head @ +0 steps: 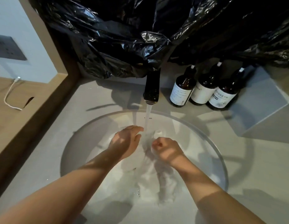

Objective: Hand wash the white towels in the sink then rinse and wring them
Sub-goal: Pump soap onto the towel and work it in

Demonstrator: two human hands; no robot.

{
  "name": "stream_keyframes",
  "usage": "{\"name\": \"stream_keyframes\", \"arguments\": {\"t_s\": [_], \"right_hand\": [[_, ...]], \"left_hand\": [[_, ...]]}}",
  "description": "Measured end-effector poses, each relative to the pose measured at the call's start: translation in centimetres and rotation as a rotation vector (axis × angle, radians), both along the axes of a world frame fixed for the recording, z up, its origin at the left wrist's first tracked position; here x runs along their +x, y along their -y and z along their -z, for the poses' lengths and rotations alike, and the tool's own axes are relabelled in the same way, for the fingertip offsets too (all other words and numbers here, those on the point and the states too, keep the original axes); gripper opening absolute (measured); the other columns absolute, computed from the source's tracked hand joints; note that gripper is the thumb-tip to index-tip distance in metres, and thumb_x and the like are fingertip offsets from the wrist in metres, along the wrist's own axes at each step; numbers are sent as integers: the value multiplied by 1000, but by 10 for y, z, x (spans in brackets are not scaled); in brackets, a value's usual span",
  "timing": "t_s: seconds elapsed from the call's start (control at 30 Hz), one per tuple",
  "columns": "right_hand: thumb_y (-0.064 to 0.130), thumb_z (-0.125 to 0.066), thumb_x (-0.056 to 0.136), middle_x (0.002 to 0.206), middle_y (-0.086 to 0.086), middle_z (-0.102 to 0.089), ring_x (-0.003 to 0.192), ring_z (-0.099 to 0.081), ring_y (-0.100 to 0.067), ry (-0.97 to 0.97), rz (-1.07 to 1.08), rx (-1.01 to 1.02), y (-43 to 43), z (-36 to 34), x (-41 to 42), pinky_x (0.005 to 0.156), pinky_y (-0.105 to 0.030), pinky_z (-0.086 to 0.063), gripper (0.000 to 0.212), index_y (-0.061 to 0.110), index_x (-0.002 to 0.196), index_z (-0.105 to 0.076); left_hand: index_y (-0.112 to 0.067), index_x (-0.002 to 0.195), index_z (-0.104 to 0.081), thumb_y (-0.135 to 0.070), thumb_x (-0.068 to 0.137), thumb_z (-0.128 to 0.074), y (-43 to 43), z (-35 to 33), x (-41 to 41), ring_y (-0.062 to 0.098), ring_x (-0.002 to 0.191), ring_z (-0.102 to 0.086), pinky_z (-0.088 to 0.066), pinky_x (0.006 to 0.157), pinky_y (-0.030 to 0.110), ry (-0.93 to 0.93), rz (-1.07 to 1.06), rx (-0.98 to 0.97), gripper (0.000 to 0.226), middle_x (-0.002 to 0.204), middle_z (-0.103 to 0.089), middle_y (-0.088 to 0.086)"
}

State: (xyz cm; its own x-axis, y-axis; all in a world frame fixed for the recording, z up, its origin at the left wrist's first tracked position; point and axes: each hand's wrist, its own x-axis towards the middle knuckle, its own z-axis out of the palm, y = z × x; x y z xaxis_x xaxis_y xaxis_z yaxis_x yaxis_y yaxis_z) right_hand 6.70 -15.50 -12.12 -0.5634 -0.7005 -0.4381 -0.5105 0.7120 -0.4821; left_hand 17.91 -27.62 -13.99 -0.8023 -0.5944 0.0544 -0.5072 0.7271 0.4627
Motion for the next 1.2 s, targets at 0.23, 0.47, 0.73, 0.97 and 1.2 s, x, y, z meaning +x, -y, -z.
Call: {"name": "stream_keyframes", "arguments": {"t_s": [0.23,0.47,0.73,0.97,1.2], "right_hand": [[40,-75,75,136,5,-49,129,-44,-19,93,-391,251,-20,13,9,102,-29,-39,57,34,127,-53],[34,-52,89,134,3,-47,123,-47,-24,-109,-363,80,-44,35,24,95,-35,-47,35,32,124,-57],[26,-56,93,81,13,-68,77,-63,-5,211,-47,-244,-49,-1,4,70,-20,-48,14,30,84,-66],[19,-55,94,72,-4,-58,66,-52,-13,197,122,-616,-39,-62,-3,61,-27,-38,24,-2,83,-60],[30,-57,92,78,1,-59,71,-54,-15,173,191,-467,-35,-33,4,63,-24,-42,15,15,92,-53]], "left_hand": [[-13,104,-70,-27,78,-49,3,16,23,20,83,-71,-57,68,27,-48,240,-310,36,97,-71,1],[-23,151,-10,-44,94,-46,-17,32,39,19,146,-6,-22,115,36,575,340,-158,70,159,-5,2],[-22,126,-58,-33,96,-51,-28,-28,40,12,128,-48,-35,108,24,-48,182,1026,32,135,-55,0],[-35,109,-62,-20,85,-70,-34,-65,34,12,104,-62,-52,91,30,-288,247,772,29,109,-66,-8],[-15,68,-54,-20,87,-64,-38,-56,32,14,66,-48,-38,62,24,-352,-58,882,22,65,-54,-3]]}}
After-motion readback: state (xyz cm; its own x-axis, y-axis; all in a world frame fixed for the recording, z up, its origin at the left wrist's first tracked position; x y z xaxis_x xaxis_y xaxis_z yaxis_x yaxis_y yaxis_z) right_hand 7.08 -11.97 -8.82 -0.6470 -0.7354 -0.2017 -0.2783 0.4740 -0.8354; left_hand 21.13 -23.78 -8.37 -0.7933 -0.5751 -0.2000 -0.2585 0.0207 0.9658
